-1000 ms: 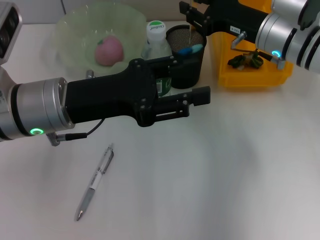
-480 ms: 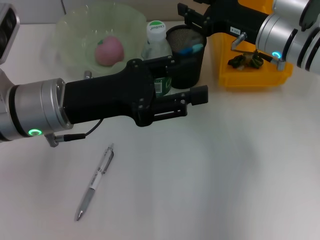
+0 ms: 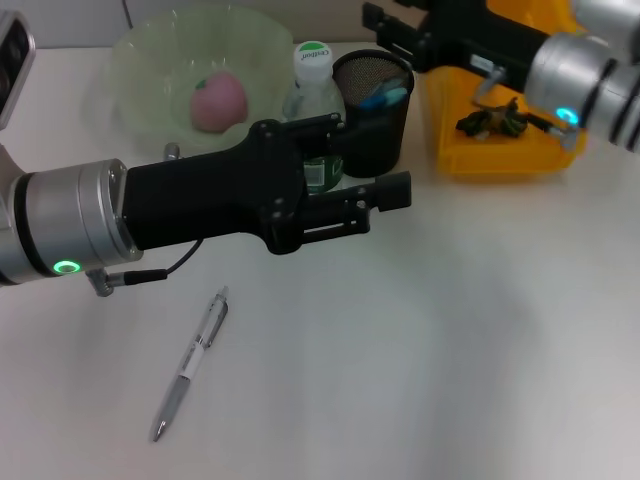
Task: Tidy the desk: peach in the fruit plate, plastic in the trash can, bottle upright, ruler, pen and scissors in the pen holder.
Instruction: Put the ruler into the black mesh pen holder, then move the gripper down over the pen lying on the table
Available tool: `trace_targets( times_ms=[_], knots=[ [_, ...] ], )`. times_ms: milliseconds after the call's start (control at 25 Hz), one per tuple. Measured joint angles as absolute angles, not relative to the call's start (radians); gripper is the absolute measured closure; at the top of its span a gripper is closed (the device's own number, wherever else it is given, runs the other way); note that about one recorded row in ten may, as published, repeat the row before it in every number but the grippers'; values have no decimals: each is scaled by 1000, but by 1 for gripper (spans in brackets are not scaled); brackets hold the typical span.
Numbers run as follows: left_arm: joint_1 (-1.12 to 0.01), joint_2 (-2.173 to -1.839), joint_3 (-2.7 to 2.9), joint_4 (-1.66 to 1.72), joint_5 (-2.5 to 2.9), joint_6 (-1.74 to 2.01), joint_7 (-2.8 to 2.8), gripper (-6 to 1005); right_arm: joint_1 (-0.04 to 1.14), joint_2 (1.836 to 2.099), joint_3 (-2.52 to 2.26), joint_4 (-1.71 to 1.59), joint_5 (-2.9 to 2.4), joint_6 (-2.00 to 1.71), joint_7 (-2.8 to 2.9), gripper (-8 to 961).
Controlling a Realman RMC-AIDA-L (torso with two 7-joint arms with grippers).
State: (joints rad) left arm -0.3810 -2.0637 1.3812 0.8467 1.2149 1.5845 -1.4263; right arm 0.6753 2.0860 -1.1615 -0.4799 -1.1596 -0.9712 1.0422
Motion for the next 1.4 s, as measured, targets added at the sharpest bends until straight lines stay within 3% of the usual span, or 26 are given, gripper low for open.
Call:
trace_targets(
  times_ms=[560,1040,1400],
  knots=[
    [-338,-2050,1314,859,1317,1589,-1482,371,457,2080,-1083,-568,-1160,-1391,1032,468],
    [-330,-2038,1144,984,1665,1577,-1774,371,437,2082,-1080,-560,-1161,-1406,1008,467],
    [-322,-2060,1123,1173,1925,1580,-2058,370,444,2082,-1080,-546,-1157,-1400,1007,468]
  ],
)
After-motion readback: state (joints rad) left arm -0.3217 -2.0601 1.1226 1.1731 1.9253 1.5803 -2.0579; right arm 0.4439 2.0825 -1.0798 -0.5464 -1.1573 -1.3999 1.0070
